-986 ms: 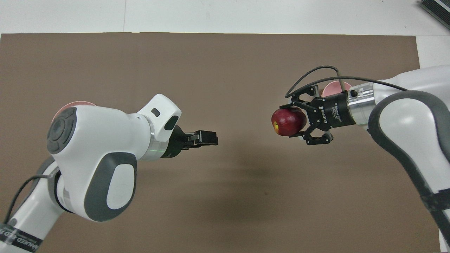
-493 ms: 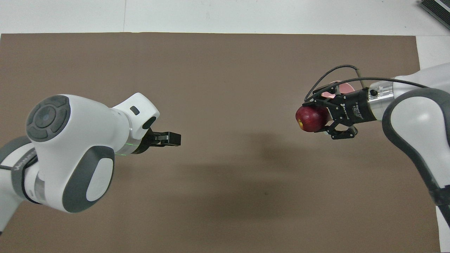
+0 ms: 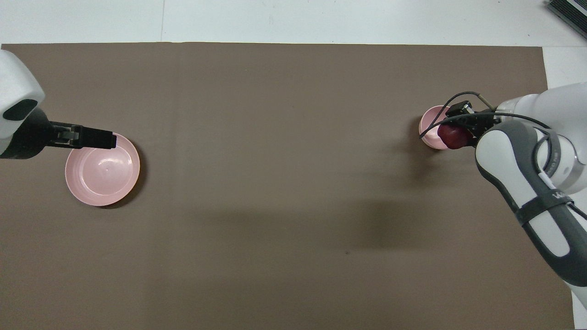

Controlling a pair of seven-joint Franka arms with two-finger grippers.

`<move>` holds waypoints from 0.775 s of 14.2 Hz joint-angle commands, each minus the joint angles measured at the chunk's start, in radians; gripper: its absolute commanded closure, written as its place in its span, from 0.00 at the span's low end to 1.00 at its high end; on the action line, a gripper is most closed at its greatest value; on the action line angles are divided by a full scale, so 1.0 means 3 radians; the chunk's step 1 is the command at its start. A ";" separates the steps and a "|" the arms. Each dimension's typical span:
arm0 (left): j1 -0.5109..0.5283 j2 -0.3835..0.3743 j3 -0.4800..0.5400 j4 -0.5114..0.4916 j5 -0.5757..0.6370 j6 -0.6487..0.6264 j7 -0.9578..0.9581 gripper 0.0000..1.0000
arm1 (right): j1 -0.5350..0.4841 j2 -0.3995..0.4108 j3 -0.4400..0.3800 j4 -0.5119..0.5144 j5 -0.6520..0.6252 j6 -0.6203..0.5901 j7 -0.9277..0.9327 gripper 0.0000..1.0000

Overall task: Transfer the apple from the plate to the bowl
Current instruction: 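Carry the apple with the right gripper over the pink bowl and release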

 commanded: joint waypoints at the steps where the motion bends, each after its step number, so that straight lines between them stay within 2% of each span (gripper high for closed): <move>1: 0.0028 0.0006 0.0006 0.0035 0.0065 -0.0093 0.0007 0.00 | -0.0051 0.0138 0.0035 -0.0034 -0.0092 0.0250 -0.0122 1.00; 2: 0.0028 0.0006 0.0006 0.0036 0.0065 -0.0093 0.0002 0.00 | -0.0046 0.0149 0.0035 -0.0029 -0.0092 0.0271 -0.0117 0.92; 3: 0.0028 0.0006 0.0006 0.0036 0.0065 -0.0093 0.0002 0.00 | -0.0061 0.0164 0.0035 0.0026 -0.0092 0.0245 -0.0112 0.25; 4: 0.0028 0.0006 0.0006 0.0036 0.0065 -0.0093 0.0002 0.00 | -0.0061 0.0164 0.0035 0.0052 -0.0092 0.0276 -0.0081 0.00; 11: 0.0028 0.0006 0.0006 0.0036 0.0065 -0.0093 0.0002 0.00 | 0.0036 0.0052 0.0071 0.0288 -0.0107 0.0220 -0.0112 0.00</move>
